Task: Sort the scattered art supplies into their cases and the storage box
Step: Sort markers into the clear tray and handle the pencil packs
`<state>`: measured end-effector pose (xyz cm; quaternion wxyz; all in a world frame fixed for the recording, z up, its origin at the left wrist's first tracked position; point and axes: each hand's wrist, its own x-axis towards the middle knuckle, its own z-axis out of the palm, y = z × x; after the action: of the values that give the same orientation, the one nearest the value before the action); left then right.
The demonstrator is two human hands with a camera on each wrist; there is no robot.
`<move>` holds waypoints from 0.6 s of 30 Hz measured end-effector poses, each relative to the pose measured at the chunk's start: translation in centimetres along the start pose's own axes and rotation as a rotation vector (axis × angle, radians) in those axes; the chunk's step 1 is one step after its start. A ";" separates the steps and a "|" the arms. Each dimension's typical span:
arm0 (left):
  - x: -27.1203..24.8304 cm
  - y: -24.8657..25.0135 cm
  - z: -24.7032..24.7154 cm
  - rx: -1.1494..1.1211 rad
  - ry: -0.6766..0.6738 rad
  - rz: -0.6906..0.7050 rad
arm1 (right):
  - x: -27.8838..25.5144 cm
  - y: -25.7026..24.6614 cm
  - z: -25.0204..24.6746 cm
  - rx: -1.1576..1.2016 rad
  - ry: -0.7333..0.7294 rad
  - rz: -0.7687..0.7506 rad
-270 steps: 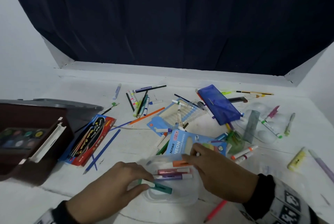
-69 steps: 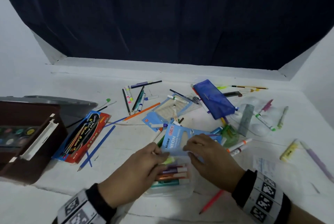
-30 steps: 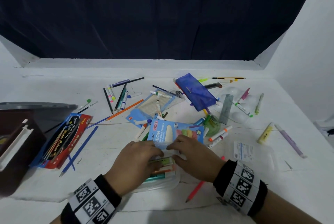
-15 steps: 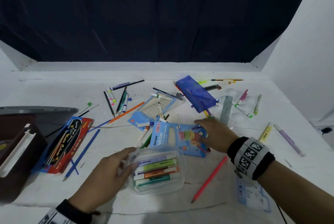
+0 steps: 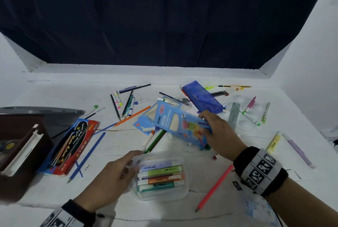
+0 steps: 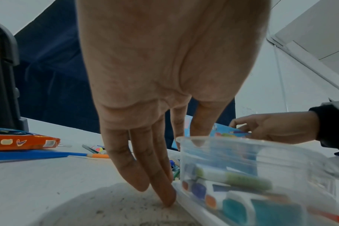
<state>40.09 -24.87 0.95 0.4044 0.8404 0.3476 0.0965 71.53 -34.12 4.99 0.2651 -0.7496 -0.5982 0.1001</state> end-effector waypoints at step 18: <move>-1.9 0.7 -0.5 -0.008 0.027 -0.094 | 9.5 -8.3 6.3 0.078 -0.105 -0.479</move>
<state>38.86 -26.10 2.04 0.4071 0.8202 0.3917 0.0901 64.07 -22.11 5.64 0.2788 -0.5692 -0.7675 0.0961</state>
